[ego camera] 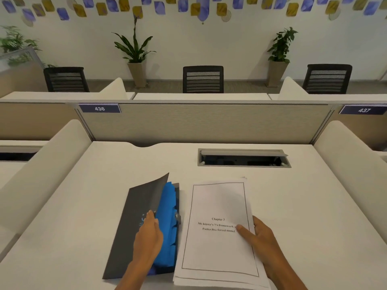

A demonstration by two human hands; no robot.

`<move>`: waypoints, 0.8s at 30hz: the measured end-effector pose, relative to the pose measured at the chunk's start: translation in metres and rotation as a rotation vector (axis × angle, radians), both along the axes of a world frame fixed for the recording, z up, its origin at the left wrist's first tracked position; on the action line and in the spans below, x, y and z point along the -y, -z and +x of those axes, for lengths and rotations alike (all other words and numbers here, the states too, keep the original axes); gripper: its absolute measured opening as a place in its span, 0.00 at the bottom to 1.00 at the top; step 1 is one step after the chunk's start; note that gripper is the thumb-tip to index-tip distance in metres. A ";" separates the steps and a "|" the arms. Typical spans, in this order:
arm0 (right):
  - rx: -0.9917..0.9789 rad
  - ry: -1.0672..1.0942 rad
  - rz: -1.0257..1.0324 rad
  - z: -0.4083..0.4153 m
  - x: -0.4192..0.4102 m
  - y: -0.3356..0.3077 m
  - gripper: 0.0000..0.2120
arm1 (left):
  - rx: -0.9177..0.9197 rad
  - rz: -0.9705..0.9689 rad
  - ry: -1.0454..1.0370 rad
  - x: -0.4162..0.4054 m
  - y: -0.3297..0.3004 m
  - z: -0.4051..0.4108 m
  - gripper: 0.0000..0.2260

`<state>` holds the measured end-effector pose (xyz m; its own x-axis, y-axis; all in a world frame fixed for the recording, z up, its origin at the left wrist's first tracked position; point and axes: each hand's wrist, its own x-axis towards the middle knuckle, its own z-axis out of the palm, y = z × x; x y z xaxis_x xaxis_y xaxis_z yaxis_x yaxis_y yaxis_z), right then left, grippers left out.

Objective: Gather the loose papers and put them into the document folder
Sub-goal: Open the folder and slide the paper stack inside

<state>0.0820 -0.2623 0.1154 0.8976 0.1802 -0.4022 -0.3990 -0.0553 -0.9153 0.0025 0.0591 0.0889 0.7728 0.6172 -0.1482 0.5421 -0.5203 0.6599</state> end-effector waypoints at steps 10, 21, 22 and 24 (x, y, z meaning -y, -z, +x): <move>0.163 -0.126 -0.170 0.023 -0.003 -0.074 0.12 | 0.131 -0.179 -0.018 0.045 -0.046 -0.007 0.21; 0.329 -0.284 -0.521 0.032 -0.014 -0.145 0.16 | 0.150 -0.444 -0.016 0.086 -0.068 -0.016 0.16; 0.339 -0.295 -0.553 0.034 -0.017 -0.148 0.17 | 0.150 -0.462 -0.014 0.090 -0.069 -0.016 0.16; 0.364 -0.318 -0.626 0.037 -0.025 -0.152 0.17 | 0.152 -0.486 -0.007 0.096 -0.071 -0.017 0.15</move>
<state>0.1188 -0.2371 0.2676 0.9357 0.2873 -0.2047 0.0410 -0.6648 -0.7459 -0.0143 -0.0373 0.1603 0.8041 0.5098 -0.3058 0.4236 -0.1306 0.8964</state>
